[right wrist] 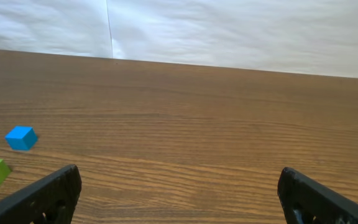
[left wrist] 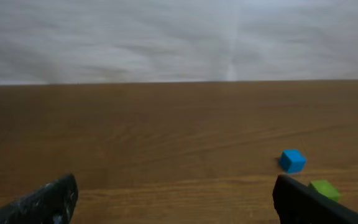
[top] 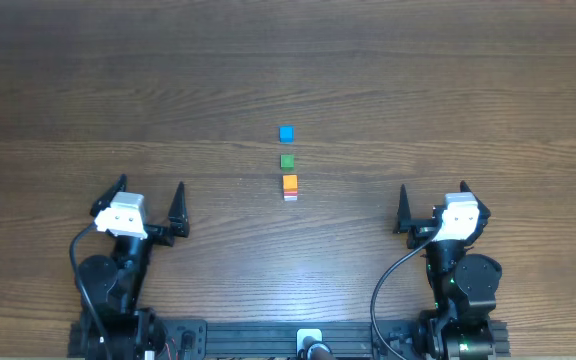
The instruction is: Stack Cubes
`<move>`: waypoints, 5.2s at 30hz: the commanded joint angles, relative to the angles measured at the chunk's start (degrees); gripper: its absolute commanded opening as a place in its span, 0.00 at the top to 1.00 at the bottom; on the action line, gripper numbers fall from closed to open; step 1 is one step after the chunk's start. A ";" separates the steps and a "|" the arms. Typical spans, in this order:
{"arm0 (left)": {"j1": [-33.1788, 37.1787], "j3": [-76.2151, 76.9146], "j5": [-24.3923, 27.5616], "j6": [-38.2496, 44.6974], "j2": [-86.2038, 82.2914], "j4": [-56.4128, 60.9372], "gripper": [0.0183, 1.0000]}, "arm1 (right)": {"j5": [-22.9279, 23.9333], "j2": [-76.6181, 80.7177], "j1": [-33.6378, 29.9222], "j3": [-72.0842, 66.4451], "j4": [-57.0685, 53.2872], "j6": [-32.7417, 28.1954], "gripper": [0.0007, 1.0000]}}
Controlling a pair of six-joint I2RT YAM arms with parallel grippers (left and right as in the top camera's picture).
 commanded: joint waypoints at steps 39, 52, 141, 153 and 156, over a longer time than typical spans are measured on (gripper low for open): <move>-0.22 -0.31 0.55 1.09 -0.52 -1.05 0.00 | -8.28 -0.61 -0.24 4.13 -1.18 6.82 0.01; -0.22 -0.31 0.52 1.09 -0.52 -1.05 0.00 | -10.14 22.27 -0.24 46.58 -23.65 6.54 0.01; -0.22 -0.31 0.52 1.09 -0.52 -1.05 0.00 | 1.55 124.93 33.35 90.05 -45.46 33.59 0.01; -0.22 -0.31 0.52 1.09 -0.52 -1.05 0.00 | 1.75 126.88 33.46 90.05 -43.63 36.20 0.01; -0.22 -0.31 0.55 1.09 -0.52 -1.05 0.00 | 1.75 126.88 33.46 90.05 -42.86 36.83 0.01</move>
